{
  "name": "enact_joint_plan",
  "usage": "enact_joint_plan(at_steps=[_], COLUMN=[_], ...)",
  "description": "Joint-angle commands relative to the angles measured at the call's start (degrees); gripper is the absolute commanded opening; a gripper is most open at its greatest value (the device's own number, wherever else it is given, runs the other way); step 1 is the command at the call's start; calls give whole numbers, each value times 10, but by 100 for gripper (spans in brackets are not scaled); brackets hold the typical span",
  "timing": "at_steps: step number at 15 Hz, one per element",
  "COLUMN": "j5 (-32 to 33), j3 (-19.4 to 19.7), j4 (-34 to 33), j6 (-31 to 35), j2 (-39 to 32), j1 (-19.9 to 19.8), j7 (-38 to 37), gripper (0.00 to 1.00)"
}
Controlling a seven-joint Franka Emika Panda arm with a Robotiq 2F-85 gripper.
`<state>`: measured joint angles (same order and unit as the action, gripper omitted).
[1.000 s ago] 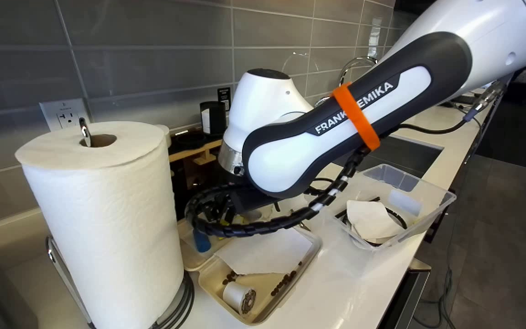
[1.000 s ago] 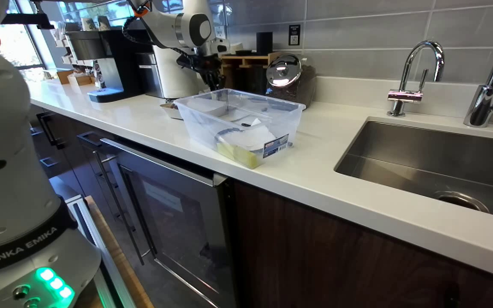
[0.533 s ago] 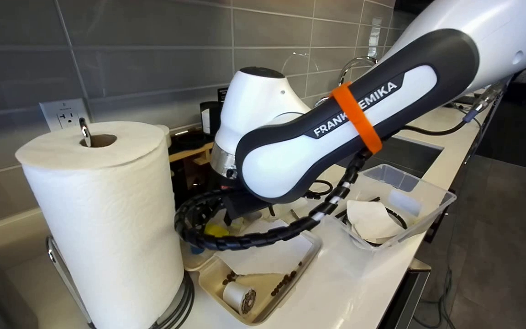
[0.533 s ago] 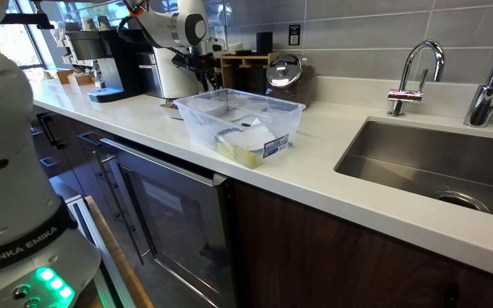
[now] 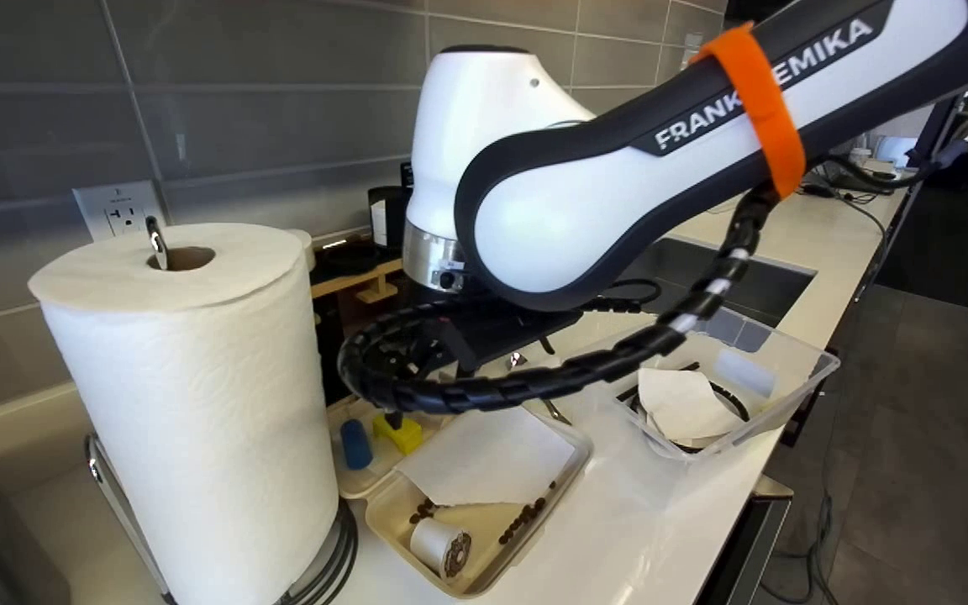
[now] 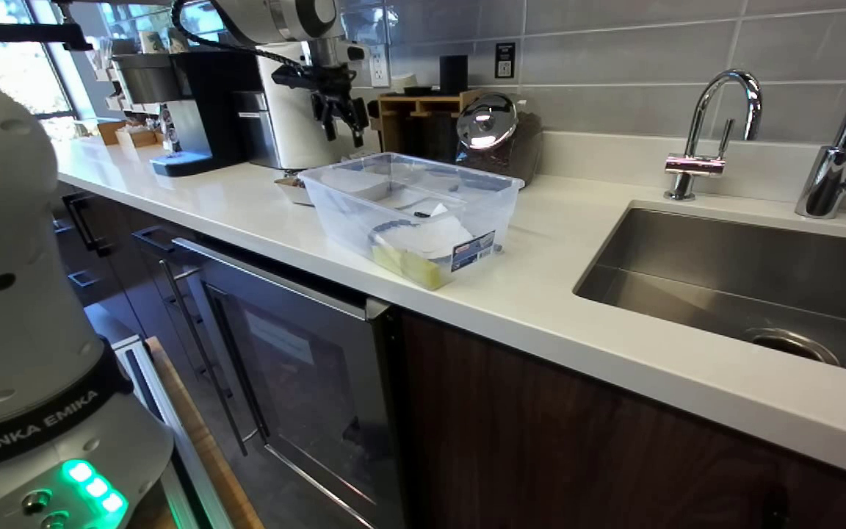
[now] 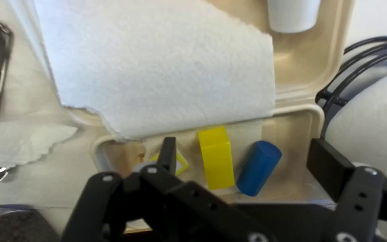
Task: Place the yellow block next to the blue block
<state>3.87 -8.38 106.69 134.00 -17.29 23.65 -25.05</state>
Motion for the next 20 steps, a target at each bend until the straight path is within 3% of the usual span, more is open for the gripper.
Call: enact_joint_plan(at_steps=[1,4,9,13,16,20], j5=[13,0,-52,-110,-135,-135], j3=[-11,-21,-38,-33,-24,-18], j4=[43,61,129,207,275,342], j6=[-70,-107,-78,-84,-80,-76], j2=[54,81,147,244,340,471], j1=[-13,-34,-76,-95,-95,-94], j7=[13,81,278,386,393,332], gripper=[100,100,100,100,100,100])
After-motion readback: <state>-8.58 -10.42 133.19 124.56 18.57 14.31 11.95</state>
